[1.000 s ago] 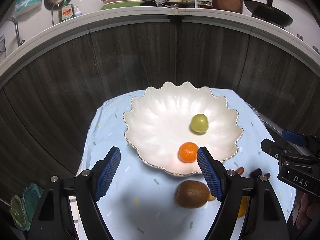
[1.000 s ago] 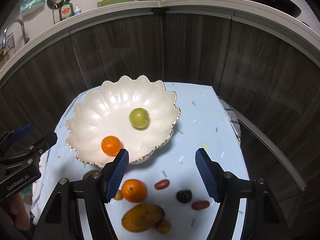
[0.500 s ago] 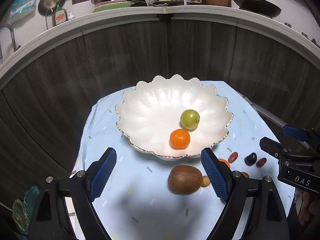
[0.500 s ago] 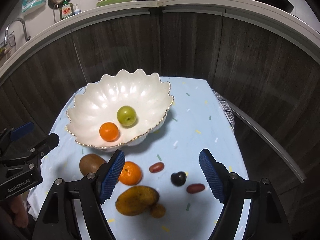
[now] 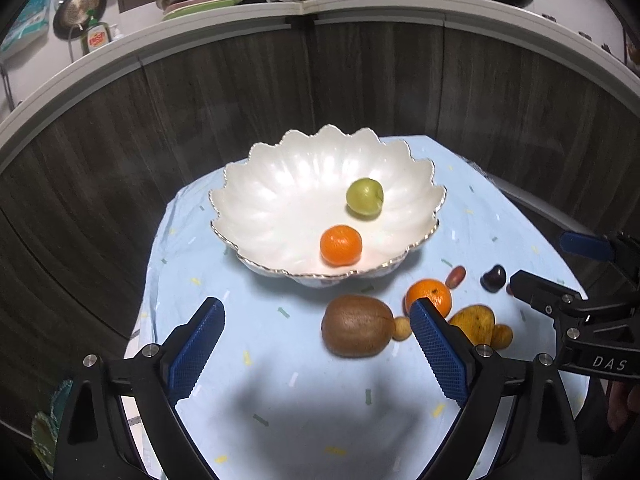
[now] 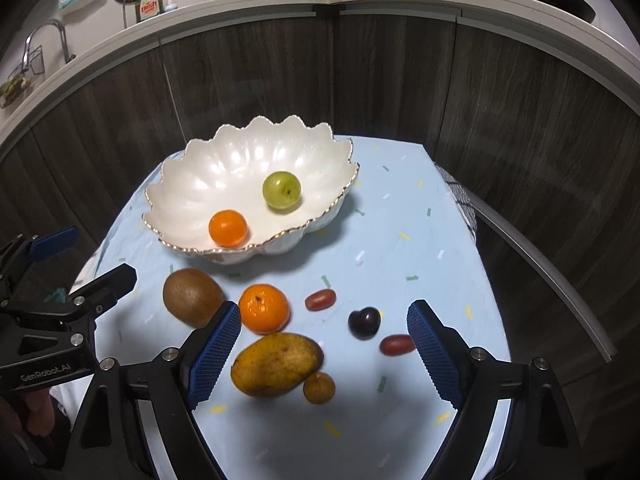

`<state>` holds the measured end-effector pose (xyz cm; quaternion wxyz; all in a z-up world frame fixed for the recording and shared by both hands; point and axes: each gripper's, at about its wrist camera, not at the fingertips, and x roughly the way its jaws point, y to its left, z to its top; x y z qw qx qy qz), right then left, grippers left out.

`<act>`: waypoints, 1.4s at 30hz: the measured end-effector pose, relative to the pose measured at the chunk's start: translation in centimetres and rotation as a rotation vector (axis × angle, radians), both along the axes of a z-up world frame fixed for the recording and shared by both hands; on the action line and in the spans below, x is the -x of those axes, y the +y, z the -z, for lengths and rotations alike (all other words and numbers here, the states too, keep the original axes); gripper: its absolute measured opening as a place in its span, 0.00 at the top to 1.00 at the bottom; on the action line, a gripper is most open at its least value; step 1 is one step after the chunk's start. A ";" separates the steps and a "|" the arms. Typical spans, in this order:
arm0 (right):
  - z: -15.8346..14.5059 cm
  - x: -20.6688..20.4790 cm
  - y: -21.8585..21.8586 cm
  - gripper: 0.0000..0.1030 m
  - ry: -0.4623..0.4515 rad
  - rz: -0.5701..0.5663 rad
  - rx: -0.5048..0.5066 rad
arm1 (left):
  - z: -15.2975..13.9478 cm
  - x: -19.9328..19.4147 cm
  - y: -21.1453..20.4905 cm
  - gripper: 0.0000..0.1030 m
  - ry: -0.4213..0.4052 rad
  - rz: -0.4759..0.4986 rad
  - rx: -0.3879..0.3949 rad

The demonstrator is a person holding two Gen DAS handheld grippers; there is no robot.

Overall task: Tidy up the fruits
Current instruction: 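Withdraw both open grippers from the bowl toward the kiwi and mango, then close left gripper on the brown kiwi while right gripper closes on the mango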

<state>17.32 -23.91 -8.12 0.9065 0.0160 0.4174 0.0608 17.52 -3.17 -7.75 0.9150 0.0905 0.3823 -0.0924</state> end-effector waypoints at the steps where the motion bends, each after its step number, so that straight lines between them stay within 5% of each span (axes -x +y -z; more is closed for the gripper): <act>1: 0.1 0.1 0.0 0.17 0.003 -0.003 0.002 | 0.2 0.0 0.0 0.08 0.005 0.006 -0.002; 21: 4.0 -0.3 1.9 0.15 0.127 -0.113 0.022 | 3.8 -2.1 -0.7 0.08 0.126 0.154 0.005; 42: 7.3 -2.0 3.5 0.15 0.202 -0.190 0.008 | 7.0 -5.3 -0.8 0.09 0.255 0.147 0.079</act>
